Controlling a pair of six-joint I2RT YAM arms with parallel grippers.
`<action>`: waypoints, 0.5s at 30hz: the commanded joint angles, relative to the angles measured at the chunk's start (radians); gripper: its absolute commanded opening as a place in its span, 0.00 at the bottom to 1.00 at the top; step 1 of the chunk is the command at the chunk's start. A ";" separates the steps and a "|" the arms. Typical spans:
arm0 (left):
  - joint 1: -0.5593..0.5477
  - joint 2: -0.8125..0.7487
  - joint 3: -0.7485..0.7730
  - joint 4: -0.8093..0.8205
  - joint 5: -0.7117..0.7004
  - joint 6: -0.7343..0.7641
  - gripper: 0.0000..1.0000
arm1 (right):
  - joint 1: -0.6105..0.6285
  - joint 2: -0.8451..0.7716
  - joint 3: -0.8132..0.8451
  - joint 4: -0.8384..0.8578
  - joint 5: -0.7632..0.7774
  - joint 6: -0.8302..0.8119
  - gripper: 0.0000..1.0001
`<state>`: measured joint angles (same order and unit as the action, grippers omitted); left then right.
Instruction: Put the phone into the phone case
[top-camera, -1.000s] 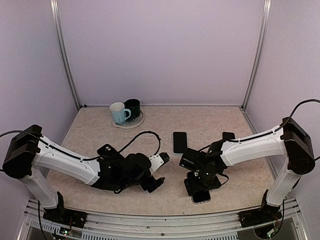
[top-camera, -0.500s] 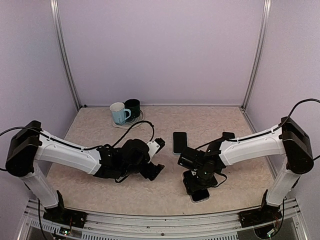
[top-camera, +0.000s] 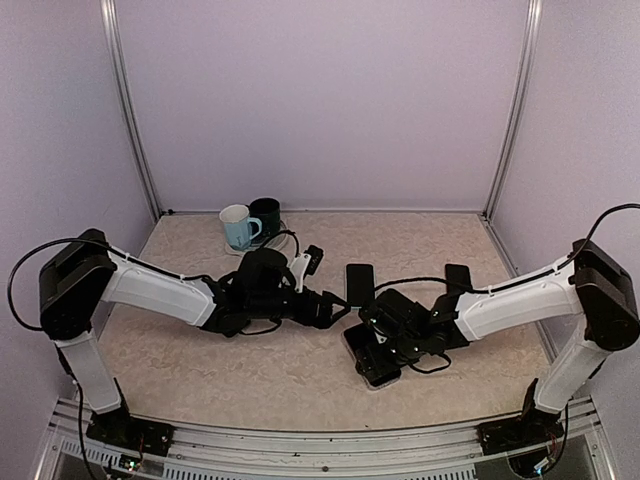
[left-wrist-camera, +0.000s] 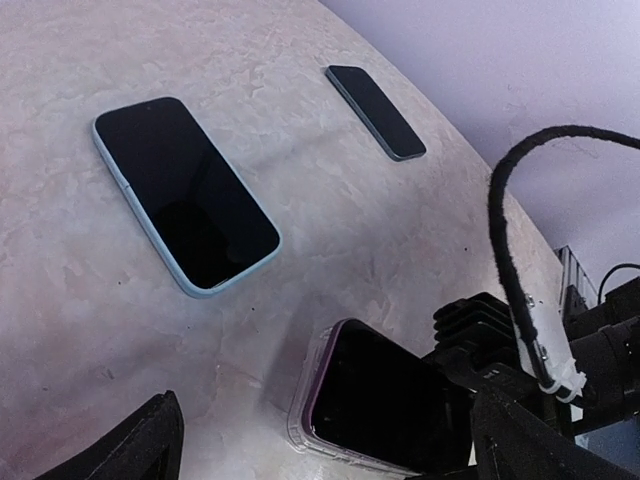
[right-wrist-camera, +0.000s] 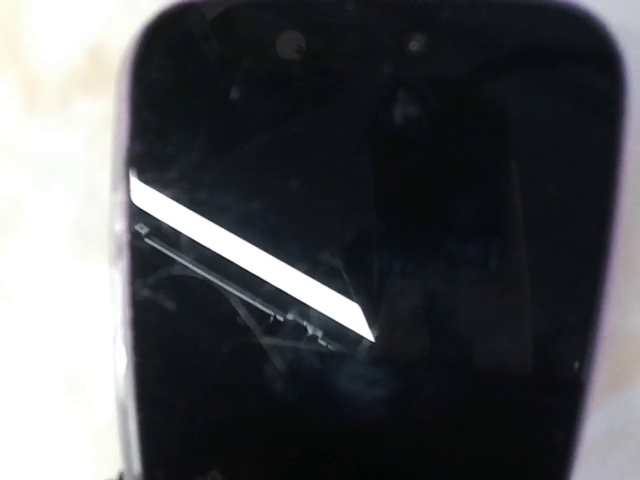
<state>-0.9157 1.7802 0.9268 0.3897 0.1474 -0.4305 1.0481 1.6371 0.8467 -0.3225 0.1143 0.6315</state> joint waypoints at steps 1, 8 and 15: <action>0.041 0.103 0.044 0.168 0.196 -0.191 0.99 | -0.016 -0.058 -0.056 0.246 0.030 -0.081 0.37; 0.064 0.228 0.097 0.170 0.228 -0.294 0.98 | -0.052 -0.037 -0.082 0.285 0.023 -0.088 0.35; 0.066 0.313 0.147 0.231 0.320 -0.358 0.71 | -0.056 -0.036 -0.104 0.374 0.020 -0.110 0.35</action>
<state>-0.8562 2.0464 1.0306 0.5301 0.3782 -0.7330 0.9981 1.6173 0.7437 -0.0521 0.1207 0.5514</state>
